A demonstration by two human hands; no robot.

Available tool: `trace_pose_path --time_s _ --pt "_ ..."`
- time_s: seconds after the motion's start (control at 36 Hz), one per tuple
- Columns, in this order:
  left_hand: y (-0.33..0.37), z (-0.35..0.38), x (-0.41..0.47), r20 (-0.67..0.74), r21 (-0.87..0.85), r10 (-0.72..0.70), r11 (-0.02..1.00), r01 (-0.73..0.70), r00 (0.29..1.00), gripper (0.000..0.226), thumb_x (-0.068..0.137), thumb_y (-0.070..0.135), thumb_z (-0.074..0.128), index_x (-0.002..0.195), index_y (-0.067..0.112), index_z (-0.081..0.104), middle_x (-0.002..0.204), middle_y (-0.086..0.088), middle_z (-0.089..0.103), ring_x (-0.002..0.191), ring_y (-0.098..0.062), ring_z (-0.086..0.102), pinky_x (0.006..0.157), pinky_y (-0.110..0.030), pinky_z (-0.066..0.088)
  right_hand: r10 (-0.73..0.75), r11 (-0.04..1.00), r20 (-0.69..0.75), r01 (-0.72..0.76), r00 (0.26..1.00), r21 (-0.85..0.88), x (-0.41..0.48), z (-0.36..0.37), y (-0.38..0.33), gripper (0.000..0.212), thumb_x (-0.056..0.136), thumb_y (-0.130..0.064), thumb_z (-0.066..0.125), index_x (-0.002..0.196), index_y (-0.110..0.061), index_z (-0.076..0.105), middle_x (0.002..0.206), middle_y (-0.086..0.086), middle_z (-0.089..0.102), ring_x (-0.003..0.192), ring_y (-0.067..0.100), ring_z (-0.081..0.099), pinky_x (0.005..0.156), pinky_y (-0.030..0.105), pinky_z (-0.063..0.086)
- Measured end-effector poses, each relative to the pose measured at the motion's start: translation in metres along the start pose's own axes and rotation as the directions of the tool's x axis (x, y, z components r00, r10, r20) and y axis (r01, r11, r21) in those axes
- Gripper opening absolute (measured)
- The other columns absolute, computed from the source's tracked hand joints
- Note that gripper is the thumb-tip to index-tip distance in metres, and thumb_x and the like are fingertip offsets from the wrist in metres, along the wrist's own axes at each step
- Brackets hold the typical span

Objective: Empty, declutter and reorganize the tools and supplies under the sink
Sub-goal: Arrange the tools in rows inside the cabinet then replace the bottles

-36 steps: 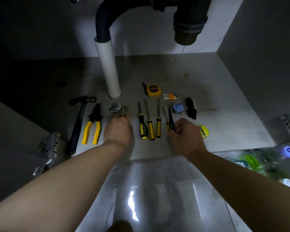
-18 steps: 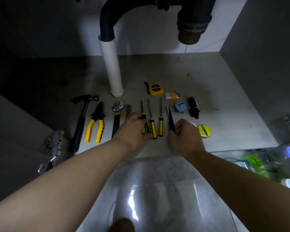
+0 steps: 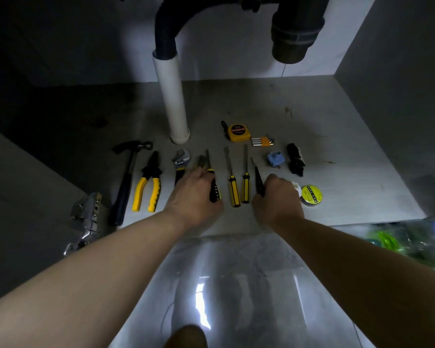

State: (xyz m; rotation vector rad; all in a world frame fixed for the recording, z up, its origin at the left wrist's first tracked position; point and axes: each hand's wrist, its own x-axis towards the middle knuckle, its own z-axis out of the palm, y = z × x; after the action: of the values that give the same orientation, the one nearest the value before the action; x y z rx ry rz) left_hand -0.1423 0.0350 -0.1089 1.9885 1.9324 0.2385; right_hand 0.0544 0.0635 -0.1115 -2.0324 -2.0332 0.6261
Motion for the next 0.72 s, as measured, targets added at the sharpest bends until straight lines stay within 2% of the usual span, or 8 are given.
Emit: trace_pose_path --time_s 0.11,0.25,0.33,0.42,0.53,0.58,0.64,0.72 --pt "0.001 0.005 0.003 -0.063 0.041 0.035 0.999 -0.032 0.997 0.053 0.084 0.049 0.061 0.135 0.034 0.057 0.127 0.004 0.052 0.126 -0.022 0.043 0.101 -0.035 0.035 0.003 1.000 -0.006 -0.003 1.000 -0.004 0.001 0.000 0.000 0.015 0.089 -0.011 0.061 0.101 -0.004 0.057 0.098 0.013 0.062 0.091 0.029 0.062 0.074 0.036 0.052" --pt "0.014 0.012 0.014 0.019 0.083 0.123 0.989 -0.124 0.992 0.068 0.085 0.063 0.064 0.147 0.036 0.049 0.137 0.005 0.050 0.133 -0.021 0.039 0.111 -0.040 0.026 -0.002 1.000 -0.060 0.001 0.998 -0.020 0.003 -0.002 0.005 0.017 0.091 -0.012 0.060 0.106 -0.004 0.058 0.099 0.014 0.063 0.091 0.029 0.063 0.071 0.033 0.047" --pt "0.021 0.016 0.018 0.038 0.123 0.143 0.982 -0.147 0.989 0.073 0.081 0.069 0.064 0.145 0.036 0.051 0.139 0.005 0.051 0.134 -0.023 0.036 0.109 -0.042 0.029 0.001 0.996 -0.043 -0.005 0.999 -0.086 0.009 -0.005 0.009 0.021 0.093 -0.010 0.060 0.113 -0.004 0.058 0.106 0.015 0.064 0.097 0.030 0.064 0.082 0.038 0.054" --pt "0.022 0.018 0.021 0.027 0.178 0.156 0.971 -0.158 0.987 0.071 0.082 0.067 0.065 0.144 0.036 0.051 0.141 0.005 0.051 0.135 -0.024 0.034 0.108 -0.041 0.030 0.000 0.991 -0.034 -0.004 0.999 -0.133 0.014 -0.006 0.011 0.020 0.096 -0.008 0.057 0.116 -0.004 0.058 0.111 0.016 0.064 0.100 0.030 0.064 0.088 0.038 0.055" --pt "0.020 0.016 0.021 0.014 0.198 0.157 0.968 -0.156 0.988 0.070 0.082 0.067 0.064 0.143 0.036 0.052 0.140 0.006 0.053 0.135 -0.023 0.033 0.107 -0.040 0.020 -0.054 0.993 -0.079 0.046 0.995 -0.108 0.013 -0.006 0.006 0.038 0.096 -0.005 0.055 0.133 -0.003 0.050 0.130 0.019 0.052 0.103 0.035 0.063 0.090 0.043 0.055" --pt "0.017 0.016 0.021 0.005 0.196 0.158 0.968 -0.156 0.987 0.070 0.082 0.069 0.064 0.143 0.037 0.052 0.139 0.006 0.053 0.135 -0.022 0.033 0.106 -0.040 0.015 -0.124 0.990 -0.065 0.120 0.990 -0.070 0.010 -0.005 0.001 0.033 0.096 -0.005 0.053 0.129 -0.003 0.052 0.129 0.021 0.051 0.099 0.036 0.063 0.086 0.044 0.055" --pt "0.012 0.016 0.019 0.012 0.170 0.166 0.972 -0.165 0.986 0.077 0.080 0.071 0.064 0.147 0.039 0.046 0.142 0.006 0.052 0.136 -0.021 0.032 0.109 -0.040 0.017 -0.207 0.978 -0.010 0.206 0.978 -0.037 0.007 -0.002 -0.006 0.023 0.095 -0.009 0.053 0.118 -0.003 0.056 0.119 0.020 0.053 0.095 0.037 0.062 0.083 0.045 0.054" --pt "0.002 0.016 0.014 0.007 0.140 0.176 0.974 -0.176 0.984 0.094 0.075 0.072 0.069 0.154 0.039 0.031 0.148 0.008 0.046 0.140 -0.020 0.030 0.114 -0.040 0.021 -0.257 0.966 0.008 0.256 0.966 0.022 0.003 0.002 -0.016 0.028 0.091 -0.013 0.059 0.118 -0.005 0.057 0.115 0.017 0.051 0.094 0.039 0.060 0.081 0.047 0.053"
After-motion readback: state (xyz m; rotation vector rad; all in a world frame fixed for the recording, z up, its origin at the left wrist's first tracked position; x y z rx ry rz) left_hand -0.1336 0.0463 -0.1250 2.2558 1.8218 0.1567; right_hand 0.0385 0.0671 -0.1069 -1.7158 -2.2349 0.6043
